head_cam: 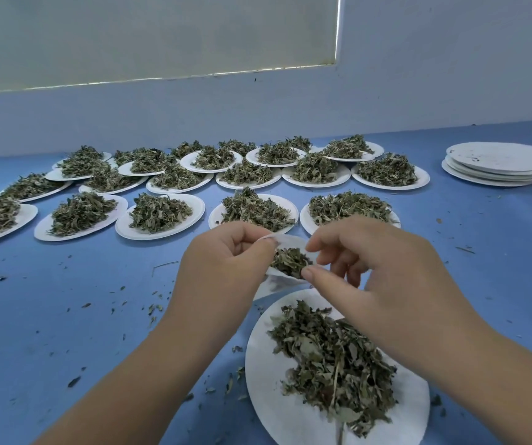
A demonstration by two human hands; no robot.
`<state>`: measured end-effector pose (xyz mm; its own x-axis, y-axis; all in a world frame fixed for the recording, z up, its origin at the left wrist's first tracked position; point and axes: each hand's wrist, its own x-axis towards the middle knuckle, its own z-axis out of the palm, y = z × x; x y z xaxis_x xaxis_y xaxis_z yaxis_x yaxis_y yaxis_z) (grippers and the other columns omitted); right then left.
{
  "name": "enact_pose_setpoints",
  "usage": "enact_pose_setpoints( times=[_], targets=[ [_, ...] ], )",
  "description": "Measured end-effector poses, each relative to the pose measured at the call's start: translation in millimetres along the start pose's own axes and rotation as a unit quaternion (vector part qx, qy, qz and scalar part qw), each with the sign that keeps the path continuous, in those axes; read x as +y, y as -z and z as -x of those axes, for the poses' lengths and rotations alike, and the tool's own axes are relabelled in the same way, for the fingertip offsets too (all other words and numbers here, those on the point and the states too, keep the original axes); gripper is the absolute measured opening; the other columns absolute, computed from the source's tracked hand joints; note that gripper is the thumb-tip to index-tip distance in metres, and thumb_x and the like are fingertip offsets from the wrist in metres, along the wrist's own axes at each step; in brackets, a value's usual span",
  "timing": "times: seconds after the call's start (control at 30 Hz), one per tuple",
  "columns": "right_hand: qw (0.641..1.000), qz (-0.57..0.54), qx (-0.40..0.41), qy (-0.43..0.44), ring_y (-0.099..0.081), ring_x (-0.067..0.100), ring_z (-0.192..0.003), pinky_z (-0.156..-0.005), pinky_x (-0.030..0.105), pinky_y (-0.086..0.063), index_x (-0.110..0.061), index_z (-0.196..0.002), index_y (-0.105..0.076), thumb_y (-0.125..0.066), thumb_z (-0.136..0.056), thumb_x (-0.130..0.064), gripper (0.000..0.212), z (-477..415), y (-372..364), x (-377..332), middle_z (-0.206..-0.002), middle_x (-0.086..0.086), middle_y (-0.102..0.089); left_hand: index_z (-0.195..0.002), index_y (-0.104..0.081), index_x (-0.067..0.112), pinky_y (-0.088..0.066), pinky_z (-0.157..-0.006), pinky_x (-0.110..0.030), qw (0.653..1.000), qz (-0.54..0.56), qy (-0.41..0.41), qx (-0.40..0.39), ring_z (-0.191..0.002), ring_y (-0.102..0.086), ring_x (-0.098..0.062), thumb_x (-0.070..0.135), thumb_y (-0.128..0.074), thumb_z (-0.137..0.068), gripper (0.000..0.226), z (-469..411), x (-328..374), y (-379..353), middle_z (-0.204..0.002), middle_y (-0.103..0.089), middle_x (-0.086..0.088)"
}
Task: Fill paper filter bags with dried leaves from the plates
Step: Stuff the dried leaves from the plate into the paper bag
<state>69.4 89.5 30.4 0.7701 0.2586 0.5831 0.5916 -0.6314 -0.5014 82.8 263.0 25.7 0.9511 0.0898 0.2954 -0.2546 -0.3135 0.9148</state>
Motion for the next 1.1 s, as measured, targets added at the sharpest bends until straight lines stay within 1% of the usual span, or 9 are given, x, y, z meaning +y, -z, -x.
enact_pose_setpoints(
  times=[0.03, 0.1, 0.2, 0.33, 0.57, 0.73, 0.83, 0.93, 1.1],
  targets=[
    [0.999, 0.032, -0.009, 0.030, -0.054, 0.002, -0.073, -0.065, 0.014, -0.043, -0.032, -0.088, -0.065, -0.064, -0.085, -0.037, 0.005, 1.3, 1.0, -0.3, -0.081, -0.017, -0.056, -0.071, -0.070, 0.023, -0.031, -0.041, -0.017, 1.000, 0.002, -0.002, 0.000, -0.039, -0.035, -0.006, 0.019, -0.063, -0.088, 0.019, 0.2, 0.2, 0.0, -0.043, -0.040, 0.013],
    [0.994, 0.083, -0.046, 0.053, -0.054, 0.001, -0.077, -0.062, 0.015, -0.045, -0.032, -0.090, -0.070, -0.051, -0.087, -0.046, 0.024, 3.9, 1.2, -2.2, -0.092, -0.019, -0.058, -0.072, -0.070, 0.022, -0.030, -0.041, -0.018, 1.000, 0.010, -0.004, 0.003, -0.040, -0.035, -0.007, 0.018, -0.064, -0.088, 0.018, 0.2, 0.3, 0.6, -0.043, -0.040, 0.013],
    [0.983, 0.137, -0.106, 0.062, -0.058, 0.012, -0.086, -0.067, 0.029, -0.049, -0.031, -0.093, -0.073, -0.047, -0.089, -0.050, 0.033, 2.2, -2.8, -5.3, -0.103, -0.018, -0.065, -0.075, -0.072, 0.021, -0.030, -0.041, -0.017, 0.999, 0.028, -0.018, -0.005, -0.039, -0.035, -0.006, 0.018, -0.064, -0.089, 0.016, 1.5, 2.0, -0.2, -0.044, -0.043, 0.014],
    [0.973, 0.158, -0.158, 0.063, -0.050, 0.016, -0.089, -0.079, 0.033, -0.043, -0.031, -0.110, -0.070, -0.044, -0.094, -0.051, 0.037, -7.4, -10.9, -3.5, -0.111, -0.018, -0.064, -0.076, -0.073, 0.024, -0.031, -0.040, -0.015, 0.998, 0.007, -0.058, -0.021, -0.040, -0.037, -0.006, 0.015, -0.063, -0.090, 0.019, 4.0, 3.6, -4.5, -0.048, -0.048, 0.008],
    [0.991, 0.079, -0.061, 0.090, -0.058, 0.010, -0.099, -0.082, 0.027, -0.050, -0.028, -0.110, -0.071, -0.057, -0.089, -0.037, 0.026, 1.5, 0.2, 5.6, -0.111, -0.019, -0.065, -0.074, -0.071, 0.026, -0.030, -0.040, -0.015, 0.997, -0.019, -0.073, 0.020, -0.038, -0.035, -0.003, 0.014, -0.062, -0.089, 0.021, 0.7, 3.0, 4.1, -0.047, -0.047, 0.010],
    [0.964, 0.160, -0.176, 0.118, -0.049, 0.017, -0.089, -0.083, 0.034, -0.043, -0.032, -0.124, -0.064, -0.043, -0.094, -0.049, 0.041, -7.8, -7.5, 5.2, -0.130, -0.022, -0.056, -0.076, -0.072, 0.025, -0.030, -0.039, -0.015, 0.995, -0.041, -0.084, -0.020, -0.040, -0.035, -0.004, 0.017, -0.063, -0.089, 0.018, 4.7, 4.6, -2.0, -0.053, -0.053, -0.004],
    [0.977, 0.101, -0.142, 0.125, -0.049, 0.012, -0.088, -0.083, 0.022, -0.039, -0.028, -0.118, -0.069, -0.053, -0.094, -0.040, 0.031, -7.7, -5.8, 8.2, -0.122, -0.020, -0.063, -0.074, -0.071, 0.027, -0.029, -0.040, -0.012, 0.993, -0.061, -0.097, -0.006, -0.041, -0.038, -0.003, 0.016, -0.063, -0.089, 0.020, 5.4, 5.2, -1.7, -0.055, -0.054, -0.003],
    [0.995, -0.014, -0.026, 0.092, -0.057, 0.004, -0.087, -0.076, 0.009, -0.038, -0.021, -0.094, -0.076, -0.064, -0.088, -0.024, 0.014, -6.7, 2.4, 9.3, -0.094, -0.015, -0.071, -0.073, -0.069, 0.028, -0.028, -0.038, -0.012, 0.993, -0.066, -0.099, 0.021, -0.039, -0.035, -0.004, 0.016, -0.062, -0.089, 0.022, 3.0, 6.4, 5.2, -0.048, -0.048, 0.006],
    [0.999, -0.039, 0.018, 0.006, -0.056, 0.009, -0.075, -0.065, 0.007, -0.037, -0.032, -0.084, -0.063, -0.063, -0.085, -0.029, 0.003, -8.9, 10.3, 11.2, -0.079, -0.017, -0.059, -0.073, -0.069, 0.029, -0.029, -0.039, -0.017, 0.993, -0.052, -0.089, 0.065, -0.040, -0.034, -0.004, 0.016, -0.062, -0.090, 0.023, -2.6, 6.6, 16.3, -0.050, -0.049, 0.008]
  ],
)
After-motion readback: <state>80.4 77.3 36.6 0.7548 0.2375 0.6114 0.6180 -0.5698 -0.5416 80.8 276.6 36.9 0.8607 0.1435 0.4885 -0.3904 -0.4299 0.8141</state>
